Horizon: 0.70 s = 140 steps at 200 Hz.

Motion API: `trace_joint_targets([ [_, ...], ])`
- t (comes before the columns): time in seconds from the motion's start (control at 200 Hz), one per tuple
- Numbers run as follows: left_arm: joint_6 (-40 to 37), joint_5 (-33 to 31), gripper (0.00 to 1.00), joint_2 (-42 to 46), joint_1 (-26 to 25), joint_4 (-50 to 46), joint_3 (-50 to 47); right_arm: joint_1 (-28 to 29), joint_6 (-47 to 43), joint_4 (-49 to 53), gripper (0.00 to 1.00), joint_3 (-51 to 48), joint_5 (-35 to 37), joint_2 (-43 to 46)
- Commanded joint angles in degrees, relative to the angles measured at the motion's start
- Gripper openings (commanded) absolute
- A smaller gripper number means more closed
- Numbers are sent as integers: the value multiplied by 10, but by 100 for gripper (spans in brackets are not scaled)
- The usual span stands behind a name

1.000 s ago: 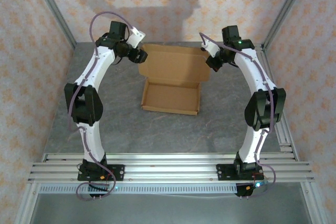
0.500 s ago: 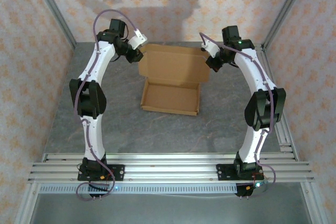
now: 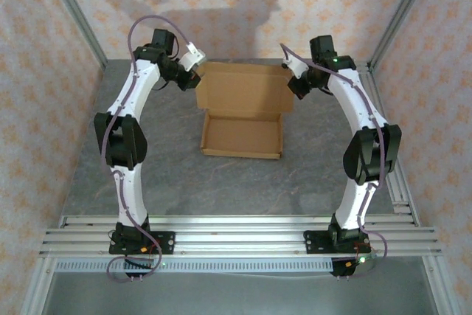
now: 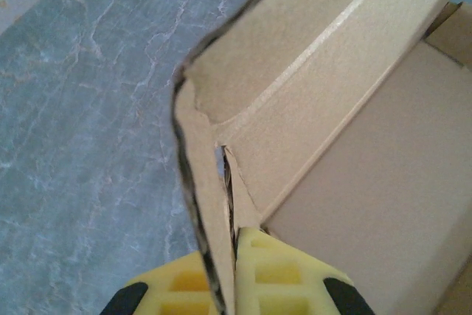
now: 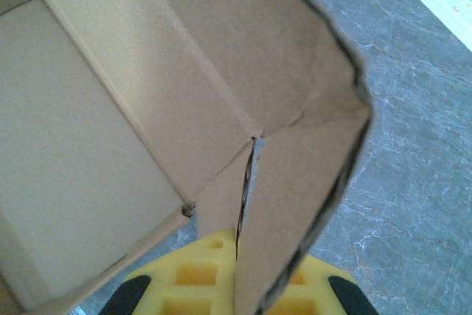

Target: Fold the paper box

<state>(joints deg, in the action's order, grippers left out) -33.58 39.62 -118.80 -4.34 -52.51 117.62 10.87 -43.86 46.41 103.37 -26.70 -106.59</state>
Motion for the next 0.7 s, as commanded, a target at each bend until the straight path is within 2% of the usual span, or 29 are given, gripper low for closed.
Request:
trace_joint_targets([
  [0.0,82,18,0,55,-12,65,-35,33,98,-100,0,-27,40,41],
  [0.345,275,-132,0,90,-71,235,-153,98,303,-327,0,-173,196,100],
  [0.46,301,-184,0,126,-98,293,-206,116,364,-422,0,-233,229,116],
  [0.696,353,-202,0,183,-120,401,-316,145,414,-570,0,-338,297,146],
])
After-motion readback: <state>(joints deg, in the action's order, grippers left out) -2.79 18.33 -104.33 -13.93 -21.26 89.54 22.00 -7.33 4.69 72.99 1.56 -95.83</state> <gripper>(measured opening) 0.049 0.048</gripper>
